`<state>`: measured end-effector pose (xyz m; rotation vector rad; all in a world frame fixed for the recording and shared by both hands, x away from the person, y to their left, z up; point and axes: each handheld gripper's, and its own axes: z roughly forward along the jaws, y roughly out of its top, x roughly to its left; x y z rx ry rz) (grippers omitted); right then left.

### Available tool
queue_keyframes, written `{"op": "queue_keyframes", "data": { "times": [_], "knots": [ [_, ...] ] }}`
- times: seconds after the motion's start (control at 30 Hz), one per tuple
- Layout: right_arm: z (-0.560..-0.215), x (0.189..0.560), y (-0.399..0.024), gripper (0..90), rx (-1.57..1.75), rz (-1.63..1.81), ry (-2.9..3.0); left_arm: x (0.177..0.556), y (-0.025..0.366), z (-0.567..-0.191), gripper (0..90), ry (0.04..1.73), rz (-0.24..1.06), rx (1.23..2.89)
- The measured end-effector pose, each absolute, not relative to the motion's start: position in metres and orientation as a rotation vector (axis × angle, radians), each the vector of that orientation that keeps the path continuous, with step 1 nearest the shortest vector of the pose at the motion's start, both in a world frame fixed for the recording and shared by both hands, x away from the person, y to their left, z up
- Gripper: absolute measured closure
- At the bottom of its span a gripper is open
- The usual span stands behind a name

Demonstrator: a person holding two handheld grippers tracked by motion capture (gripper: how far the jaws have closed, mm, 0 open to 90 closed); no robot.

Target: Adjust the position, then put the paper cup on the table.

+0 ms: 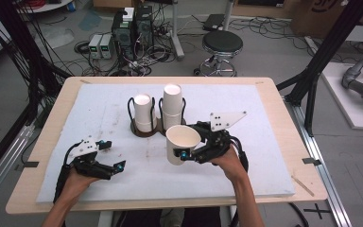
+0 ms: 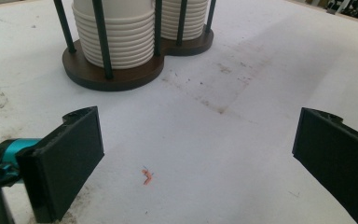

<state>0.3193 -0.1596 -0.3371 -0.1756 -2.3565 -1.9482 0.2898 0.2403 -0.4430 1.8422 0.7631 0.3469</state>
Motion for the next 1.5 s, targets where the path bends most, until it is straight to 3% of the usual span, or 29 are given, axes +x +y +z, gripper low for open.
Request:
{"op": "queue_keyframes", "data": {
  "times": [1.5],
  "knots": [
    [-0.363, 0.334, -0.142, 31.2, -0.369, -1.812, -2.570, 0.291, 0.242, -0.446, 1.7, 0.757, 0.337, 1.852]
  ]
}}
